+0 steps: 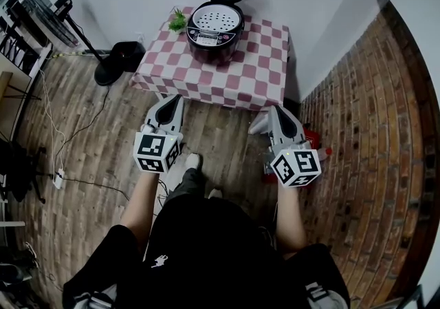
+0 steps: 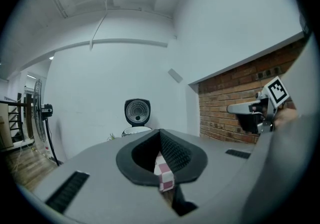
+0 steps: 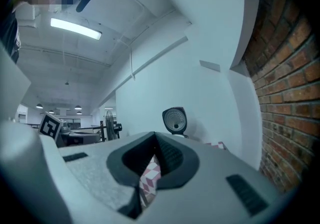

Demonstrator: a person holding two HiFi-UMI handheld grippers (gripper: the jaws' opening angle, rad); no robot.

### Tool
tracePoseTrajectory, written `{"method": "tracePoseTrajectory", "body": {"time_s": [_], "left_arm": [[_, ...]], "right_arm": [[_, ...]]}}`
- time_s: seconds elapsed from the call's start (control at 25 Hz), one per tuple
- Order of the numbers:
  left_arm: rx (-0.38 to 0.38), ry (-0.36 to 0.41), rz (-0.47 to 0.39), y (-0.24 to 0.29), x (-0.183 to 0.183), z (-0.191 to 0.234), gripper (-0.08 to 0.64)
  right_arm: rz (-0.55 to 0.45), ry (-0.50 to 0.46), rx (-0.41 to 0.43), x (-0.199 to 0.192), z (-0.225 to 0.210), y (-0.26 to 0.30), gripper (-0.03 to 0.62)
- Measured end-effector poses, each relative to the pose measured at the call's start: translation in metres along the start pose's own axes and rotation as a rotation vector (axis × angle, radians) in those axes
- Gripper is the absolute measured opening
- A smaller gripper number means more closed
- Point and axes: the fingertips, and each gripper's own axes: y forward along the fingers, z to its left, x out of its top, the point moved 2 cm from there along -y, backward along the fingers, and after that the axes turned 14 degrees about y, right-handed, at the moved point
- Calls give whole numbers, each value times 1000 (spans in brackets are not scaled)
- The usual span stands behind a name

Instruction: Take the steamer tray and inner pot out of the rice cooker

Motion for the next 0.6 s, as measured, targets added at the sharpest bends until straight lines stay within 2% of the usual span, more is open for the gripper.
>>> {"method": "tracePoseTrajectory", "body": {"time_s": [0.6], "left_arm": [[-49,-8,9,79,-18,50,2]], "right_arm": [[19,-21,-51,7,-17,79,2]]}}
